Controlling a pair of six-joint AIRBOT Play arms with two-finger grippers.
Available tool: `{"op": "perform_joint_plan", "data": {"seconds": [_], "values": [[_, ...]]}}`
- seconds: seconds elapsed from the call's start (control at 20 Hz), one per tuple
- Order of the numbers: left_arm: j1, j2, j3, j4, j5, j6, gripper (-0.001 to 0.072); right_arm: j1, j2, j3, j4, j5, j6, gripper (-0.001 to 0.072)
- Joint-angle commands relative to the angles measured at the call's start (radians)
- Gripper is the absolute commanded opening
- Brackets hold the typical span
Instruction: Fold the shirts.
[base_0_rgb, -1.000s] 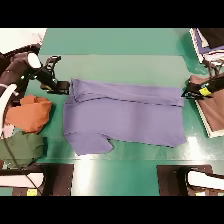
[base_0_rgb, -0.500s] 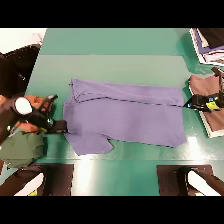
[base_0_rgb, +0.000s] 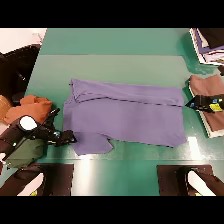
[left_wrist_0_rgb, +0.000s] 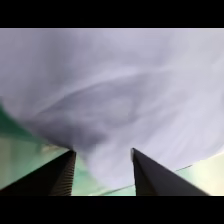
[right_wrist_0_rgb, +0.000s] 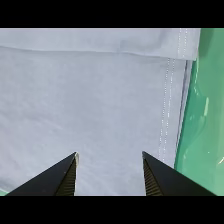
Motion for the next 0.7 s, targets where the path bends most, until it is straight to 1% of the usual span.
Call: {"op": "perform_joint_plan", "data": {"seconds": [0.0, 0.05, 0.2, 0.3, 0.35, 0.4, 0.45, 0.55, 0.65], "values": [[0.000, 0.003, -0.011, -0.048, 0.069, 0.001, 0.0297, -0.001, 0.009, -0.001, 0.000, 0.016, 0.001, 0.0477], [0.000, 0.003, -0.011, -0.047, 0.070, 0.002, 0.0016, -0.006, 0.008, -0.002, -0.009, 0.035, 0.001, 0.0477], [0.000, 0.017, 0.024, -0.046, 0.043, 0.003, 0.0023, -0.078, 0.009, -0.040, -0.010, 0.102, 0.000, 0.0477], [0.000, 0.048, 0.068, -0.043, 0.026, 0.010, 0.0023, -0.171, 0.009, -0.135, -0.012, 0.147, 0.001, 0.0477], [0.000, 0.062, 0.092, -0.042, 0.016, 0.010, 0.0023, -0.220, 0.009, -0.196, -0.011, 0.153, 0.001, 0.0479], [0.000, 0.066, 0.113, -0.042, 0.007, 0.011, 0.0023, -0.268, 0.008, -0.259, -0.010, 0.153, 0.001, 0.0497], [0.000, 0.066, 0.129, -0.042, 0.006, 0.021, 0.0023, -0.314, 0.005, -0.322, -0.006, 0.154, 0.001, 0.0532], [0.000, 0.066, 0.144, -0.043, 0.011, 0.029, 0.0023, -0.365, -0.015, -0.423, 0.000, 0.153, 0.001, 0.0531], [0.000, 0.066, 0.144, -0.043, 0.012, 0.029, 0.0023, -0.367, -0.047, -0.491, 0.001, 0.139, 0.001, 0.0529]]}}
